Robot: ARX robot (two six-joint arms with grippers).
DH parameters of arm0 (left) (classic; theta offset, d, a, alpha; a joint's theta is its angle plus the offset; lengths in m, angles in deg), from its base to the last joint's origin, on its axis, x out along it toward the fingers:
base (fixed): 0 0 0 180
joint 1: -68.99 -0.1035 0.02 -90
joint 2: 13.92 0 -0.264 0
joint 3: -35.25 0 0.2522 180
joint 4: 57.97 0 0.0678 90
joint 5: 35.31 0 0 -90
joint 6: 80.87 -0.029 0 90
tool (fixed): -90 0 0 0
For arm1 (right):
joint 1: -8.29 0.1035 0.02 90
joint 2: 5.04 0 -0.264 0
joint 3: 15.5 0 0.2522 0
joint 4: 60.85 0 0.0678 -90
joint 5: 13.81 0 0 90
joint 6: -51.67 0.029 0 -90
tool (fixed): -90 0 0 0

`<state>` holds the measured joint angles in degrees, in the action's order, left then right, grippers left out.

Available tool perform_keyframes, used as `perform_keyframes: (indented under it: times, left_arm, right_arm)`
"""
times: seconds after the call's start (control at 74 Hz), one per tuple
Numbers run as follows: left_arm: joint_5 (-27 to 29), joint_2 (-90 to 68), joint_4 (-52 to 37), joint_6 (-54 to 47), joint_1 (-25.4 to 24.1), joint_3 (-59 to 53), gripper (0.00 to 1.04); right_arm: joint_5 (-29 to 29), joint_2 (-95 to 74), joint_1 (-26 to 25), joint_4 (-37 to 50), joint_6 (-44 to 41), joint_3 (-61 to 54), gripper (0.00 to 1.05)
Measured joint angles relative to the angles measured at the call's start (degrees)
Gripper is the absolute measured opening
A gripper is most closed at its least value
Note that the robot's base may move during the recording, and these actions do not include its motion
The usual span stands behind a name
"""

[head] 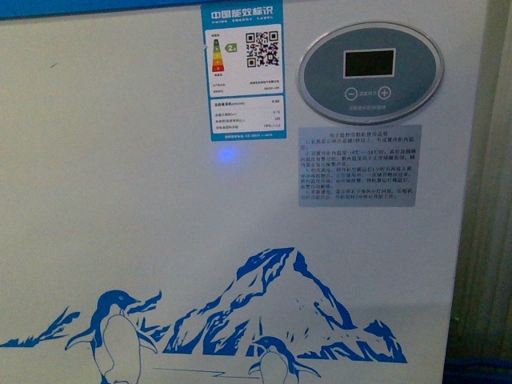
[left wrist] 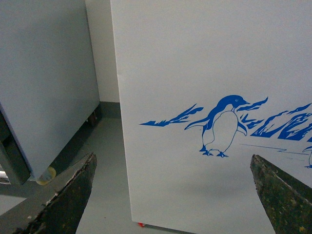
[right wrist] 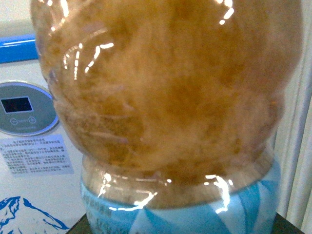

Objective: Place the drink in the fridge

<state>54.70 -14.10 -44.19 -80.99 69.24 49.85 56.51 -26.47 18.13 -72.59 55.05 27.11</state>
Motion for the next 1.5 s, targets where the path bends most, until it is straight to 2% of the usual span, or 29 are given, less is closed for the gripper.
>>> perform_keyframes:
  times: [0.108,0.23,1.5]
  left_arm:
    - [0.0,0.0,0.0,0.0,0.0,0.0,0.97]
    - [0.0,0.0,0.0,0.0,0.0,0.0,0.97]
    - [0.0,0.0,0.0,0.0,0.0,0.0,0.97]
  right_arm:
    - [5.4,0.5,-5.1,1.6,2.3,-1.1,0.37]
    - [6.8,1.3,-8.2,2.8,3.8,-2.1,0.37]
    - [7.5,1.8,-8.2,2.9,4.6,-3.1,0.36]
